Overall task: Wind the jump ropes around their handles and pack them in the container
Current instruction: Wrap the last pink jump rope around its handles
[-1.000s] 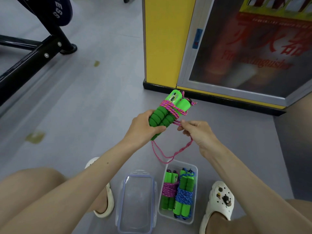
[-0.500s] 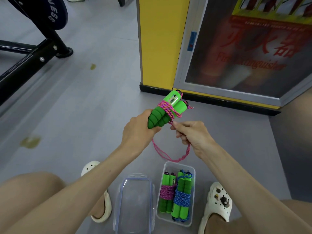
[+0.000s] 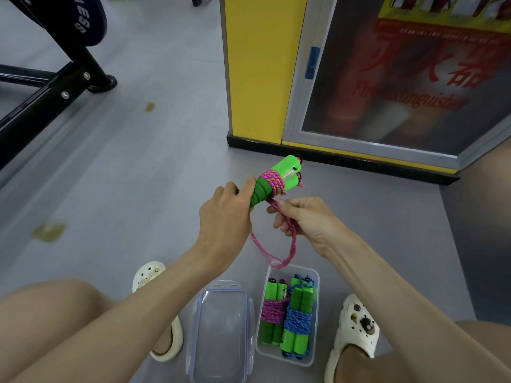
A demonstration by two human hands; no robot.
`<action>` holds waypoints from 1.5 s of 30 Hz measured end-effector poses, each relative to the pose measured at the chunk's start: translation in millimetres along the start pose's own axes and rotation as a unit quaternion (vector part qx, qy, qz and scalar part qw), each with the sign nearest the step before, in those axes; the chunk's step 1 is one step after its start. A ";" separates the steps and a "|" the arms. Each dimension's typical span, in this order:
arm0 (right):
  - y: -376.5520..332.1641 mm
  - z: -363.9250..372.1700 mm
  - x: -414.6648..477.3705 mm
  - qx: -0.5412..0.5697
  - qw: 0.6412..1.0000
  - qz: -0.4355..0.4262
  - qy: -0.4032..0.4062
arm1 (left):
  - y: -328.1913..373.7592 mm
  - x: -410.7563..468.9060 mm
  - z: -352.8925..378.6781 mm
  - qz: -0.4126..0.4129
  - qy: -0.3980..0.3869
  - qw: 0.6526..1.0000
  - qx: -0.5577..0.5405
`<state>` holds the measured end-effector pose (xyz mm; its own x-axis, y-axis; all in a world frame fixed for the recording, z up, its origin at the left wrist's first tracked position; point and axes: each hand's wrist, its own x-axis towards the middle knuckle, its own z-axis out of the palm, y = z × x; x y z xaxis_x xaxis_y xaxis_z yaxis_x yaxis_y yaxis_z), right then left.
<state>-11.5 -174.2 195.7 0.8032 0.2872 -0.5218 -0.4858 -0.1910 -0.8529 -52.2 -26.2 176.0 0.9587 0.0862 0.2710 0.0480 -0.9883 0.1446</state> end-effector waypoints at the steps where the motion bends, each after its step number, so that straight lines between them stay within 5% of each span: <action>1: -0.8 0.2 -0.4 -0.002 1.000 -0.002 -0.012 | 0.8 0.6 -0.6 0.003 0.003 1.000 0.011; 14: -1.1 0.8 1.4 0.104 0.990 -0.036 -0.091 | 3.0 -1.2 1.9 0.053 0.070 0.995 0.052; 23: 1.3 -4.4 3.3 0.112 0.993 -0.030 -0.014 | 3.2 -6.8 15.0 0.115 0.154 0.980 0.045; 27: 4.5 -5.6 4.8 0.100 0.993 -0.027 0.057 | 5.0 -7.9 22.8 0.140 0.120 0.983 -0.003; 31: 2.0 -6.6 6.2 0.084 0.995 -0.033 0.053 | 5.2 5.6 -0.1 -0.014 -0.015 0.986 -0.163; 34: 2.6 -4.7 5.2 0.059 0.998 -0.029 0.013 | -5.2 19.8 -11.3 -0.162 -0.156 0.907 -0.357; 37: 1.9 -3.2 4.1 0.059 0.997 -0.044 -0.017 | -11.7 22.7 -20.6 -0.251 -0.320 0.715 -0.569; 39: 0.1 -3.8 3.6 0.051 0.997 -0.051 -0.026 | -12.2 18.6 -22.0 -0.236 -0.389 0.636 -0.623; 41: -0.4 -4.2 4.8 0.046 0.997 -0.049 -0.028 | -11.0 17.4 -24.8 -0.223 -0.393 0.608 -0.653; 45: 2.9 -0.2 6.7 0.016 0.999 -0.032 -0.007 | -9.6 20.0 -24.2 -0.249 -0.311 0.672 -0.625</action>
<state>-7.5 -173.0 189.7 0.8278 0.3112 -0.4668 -0.4454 -0.1414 -0.8841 -40.3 -12.0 203.0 0.8614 -0.0869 -0.5004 0.5056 0.0537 0.8611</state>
